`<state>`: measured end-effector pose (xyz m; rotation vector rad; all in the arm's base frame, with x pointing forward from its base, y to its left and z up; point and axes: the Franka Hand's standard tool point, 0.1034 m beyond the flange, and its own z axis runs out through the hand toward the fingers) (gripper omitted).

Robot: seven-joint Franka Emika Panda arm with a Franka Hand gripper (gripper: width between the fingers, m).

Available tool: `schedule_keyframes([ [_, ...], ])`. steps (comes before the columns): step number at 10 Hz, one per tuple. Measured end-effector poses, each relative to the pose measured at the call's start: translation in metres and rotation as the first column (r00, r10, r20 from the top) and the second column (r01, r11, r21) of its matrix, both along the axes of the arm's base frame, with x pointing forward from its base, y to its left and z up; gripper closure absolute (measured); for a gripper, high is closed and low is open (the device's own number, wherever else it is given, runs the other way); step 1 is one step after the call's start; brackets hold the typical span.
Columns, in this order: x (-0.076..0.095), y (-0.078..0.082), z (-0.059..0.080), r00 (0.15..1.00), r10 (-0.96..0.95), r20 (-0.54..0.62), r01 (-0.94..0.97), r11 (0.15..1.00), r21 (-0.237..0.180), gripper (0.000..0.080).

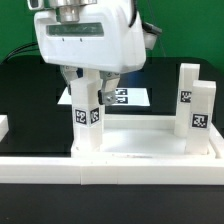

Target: Assemble desk

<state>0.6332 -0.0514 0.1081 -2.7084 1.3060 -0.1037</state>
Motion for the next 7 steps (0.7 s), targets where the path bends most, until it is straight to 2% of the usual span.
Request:
schedule_keyframes([
  [4, -0.0009, -0.0028, -0.0011, 0.948, 0.318, 0.013, -0.317, 0.947, -0.051, 0.015],
  [7, -0.0006, -0.0041, -0.0012, 0.807, 0.591, 0.005, -0.587, 0.802, -0.11, 0.015],
])
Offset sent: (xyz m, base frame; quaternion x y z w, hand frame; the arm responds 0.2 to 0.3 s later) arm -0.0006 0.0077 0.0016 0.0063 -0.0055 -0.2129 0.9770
